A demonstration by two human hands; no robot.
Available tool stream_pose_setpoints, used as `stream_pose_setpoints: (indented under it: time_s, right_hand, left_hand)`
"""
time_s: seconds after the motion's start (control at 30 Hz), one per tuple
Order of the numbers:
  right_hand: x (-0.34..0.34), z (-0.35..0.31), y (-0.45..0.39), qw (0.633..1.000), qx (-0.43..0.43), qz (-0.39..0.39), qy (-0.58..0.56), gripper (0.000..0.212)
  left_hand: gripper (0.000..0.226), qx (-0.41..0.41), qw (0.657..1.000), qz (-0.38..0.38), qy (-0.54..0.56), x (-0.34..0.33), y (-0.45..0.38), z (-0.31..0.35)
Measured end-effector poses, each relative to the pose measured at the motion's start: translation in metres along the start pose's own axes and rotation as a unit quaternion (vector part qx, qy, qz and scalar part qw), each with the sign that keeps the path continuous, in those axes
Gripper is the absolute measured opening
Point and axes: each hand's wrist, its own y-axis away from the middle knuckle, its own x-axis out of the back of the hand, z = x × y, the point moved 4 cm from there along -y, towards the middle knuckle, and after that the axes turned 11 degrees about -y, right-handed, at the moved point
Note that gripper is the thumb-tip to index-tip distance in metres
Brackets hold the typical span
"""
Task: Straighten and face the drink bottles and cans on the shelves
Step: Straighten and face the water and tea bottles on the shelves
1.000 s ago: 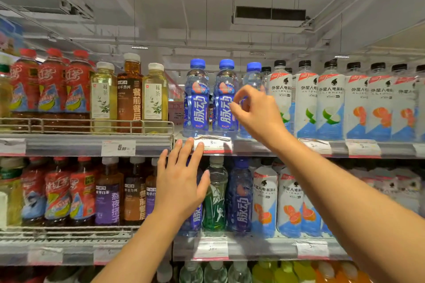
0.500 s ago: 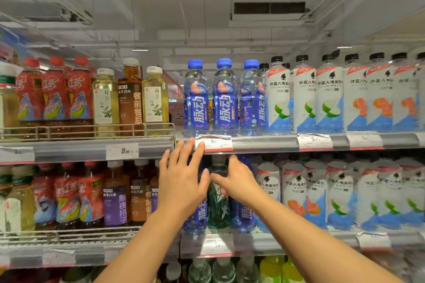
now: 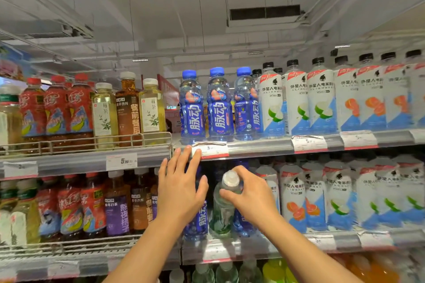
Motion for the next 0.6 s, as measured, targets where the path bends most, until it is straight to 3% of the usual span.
stream_pose_setpoints:
  time_s: [0.33,0.5,0.6]
  right_hand:
    - [0.053,0.023,0.080,0.966,-0.015,0.140,-0.218,0.030]
    - [0.075,0.043,0.122,0.960,-0.042,0.146,-0.234,0.027]
    - [0.077,0.069,0.154,0.958,-0.086,0.139,-0.235,0.030]
  left_hand:
    - [0.070,0.001,0.999,-0.036,0.037,0.008,0.014,0.009]
    - [0.051,-0.013,0.991,0.006,0.136,-0.010,0.094,0.034]
    - [0.042,0.016,0.979,-0.042,0.197,-0.038,0.167,0.050]
